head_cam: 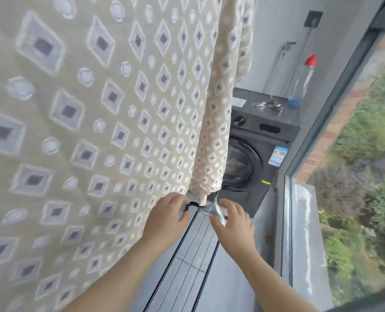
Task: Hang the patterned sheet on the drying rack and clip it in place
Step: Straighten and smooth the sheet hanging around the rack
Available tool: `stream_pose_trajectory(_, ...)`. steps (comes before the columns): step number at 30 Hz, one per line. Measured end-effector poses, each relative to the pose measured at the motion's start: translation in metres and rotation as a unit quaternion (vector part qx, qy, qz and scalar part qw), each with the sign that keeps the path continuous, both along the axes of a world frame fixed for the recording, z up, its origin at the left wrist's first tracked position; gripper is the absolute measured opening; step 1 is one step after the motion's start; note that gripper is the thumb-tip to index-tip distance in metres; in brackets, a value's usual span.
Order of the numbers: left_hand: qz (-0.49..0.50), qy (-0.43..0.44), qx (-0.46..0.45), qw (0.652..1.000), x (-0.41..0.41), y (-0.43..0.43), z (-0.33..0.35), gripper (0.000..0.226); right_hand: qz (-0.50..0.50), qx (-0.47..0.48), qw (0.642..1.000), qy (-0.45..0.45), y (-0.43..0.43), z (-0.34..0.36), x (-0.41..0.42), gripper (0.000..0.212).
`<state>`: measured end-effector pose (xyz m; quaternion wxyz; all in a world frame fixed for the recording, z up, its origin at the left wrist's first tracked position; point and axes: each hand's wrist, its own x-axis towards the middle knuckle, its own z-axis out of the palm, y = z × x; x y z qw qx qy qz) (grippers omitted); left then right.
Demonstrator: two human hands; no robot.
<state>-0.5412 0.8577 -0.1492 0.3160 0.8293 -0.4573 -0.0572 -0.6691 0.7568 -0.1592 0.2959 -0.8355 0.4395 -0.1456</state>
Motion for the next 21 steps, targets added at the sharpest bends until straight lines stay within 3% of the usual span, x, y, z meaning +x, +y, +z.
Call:
stream_pose_trajectory(10, -0.006, 0.018, 0.021, 1.0, 0.059, -0.183, 0.008, 0.03, -0.038, 0.009, 0.998, -0.042, -0.182, -0.001, 0.055, 0.043)
stream_pose_trajectory(21, 0.148, 0.051, -0.063, 0.986, 0.114, -0.401, 0.012, 0.036, 0.092, 0.086, 0.986, -0.11, -0.434, 0.002, 0.154, 0.045)
